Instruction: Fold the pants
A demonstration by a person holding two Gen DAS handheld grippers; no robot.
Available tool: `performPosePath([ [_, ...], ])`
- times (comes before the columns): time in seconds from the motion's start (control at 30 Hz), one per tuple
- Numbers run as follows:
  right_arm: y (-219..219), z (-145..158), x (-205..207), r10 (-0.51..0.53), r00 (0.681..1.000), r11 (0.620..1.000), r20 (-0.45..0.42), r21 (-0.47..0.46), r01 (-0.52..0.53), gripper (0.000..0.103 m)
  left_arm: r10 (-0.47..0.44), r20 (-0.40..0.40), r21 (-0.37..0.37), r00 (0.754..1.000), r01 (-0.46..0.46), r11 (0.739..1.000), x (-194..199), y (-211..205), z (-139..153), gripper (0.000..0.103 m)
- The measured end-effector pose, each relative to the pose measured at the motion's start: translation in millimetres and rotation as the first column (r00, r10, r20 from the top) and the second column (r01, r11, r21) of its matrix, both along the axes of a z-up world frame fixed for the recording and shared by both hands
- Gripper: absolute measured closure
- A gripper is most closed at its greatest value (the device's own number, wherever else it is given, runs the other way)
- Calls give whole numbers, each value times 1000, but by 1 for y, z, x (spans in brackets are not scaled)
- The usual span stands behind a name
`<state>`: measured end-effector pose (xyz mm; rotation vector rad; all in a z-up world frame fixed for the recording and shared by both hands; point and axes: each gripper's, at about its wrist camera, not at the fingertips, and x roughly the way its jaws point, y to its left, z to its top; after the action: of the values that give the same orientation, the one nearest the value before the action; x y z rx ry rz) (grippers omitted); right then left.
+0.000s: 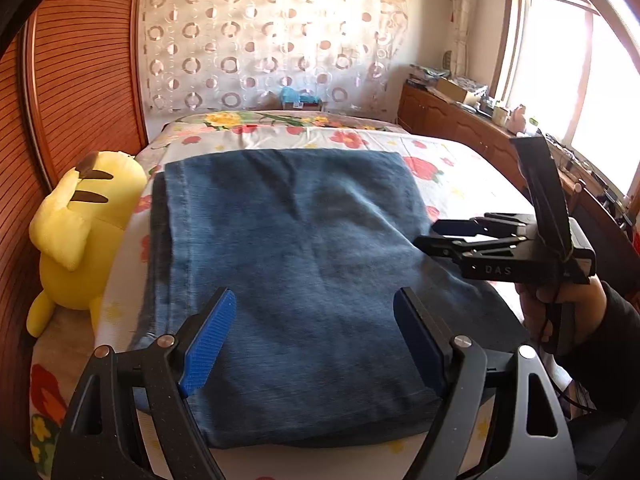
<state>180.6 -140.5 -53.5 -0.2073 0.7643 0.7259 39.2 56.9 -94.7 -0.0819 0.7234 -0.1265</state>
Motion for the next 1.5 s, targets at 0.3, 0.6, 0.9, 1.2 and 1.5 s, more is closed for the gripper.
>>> performPosePath([
  [0.3, 1, -1, 1, 6, 1000, 1000, 6, -13, -6, 49, -20, -18, 2, 1000, 20, 1000, -2, -11, -8, 21],
  [0.6, 2, -1, 1, 10, 1000, 1000, 12, -23, -10, 47, -21, -59, 5, 998, 21, 1000, -4, -16, -29, 21],
  [0.9, -13, 12, -8, -1, 1000, 1000, -11, 12, 1, 47, -32, -44, 25, 999, 33, 999, -12, -15, -33, 21],
  [1.2, -33, 13, -58, 16, 999, 999, -50, 31, -15, 47, -38, -50, 38, 998, 40, 998, -18, -13, -35, 21],
  [1.5, -34, 6, -78, -5, 995, 1000, -95, 26, 8, 47, -47, -46, 58, 998, 49, 997, -21, -13, -38, 21],
])
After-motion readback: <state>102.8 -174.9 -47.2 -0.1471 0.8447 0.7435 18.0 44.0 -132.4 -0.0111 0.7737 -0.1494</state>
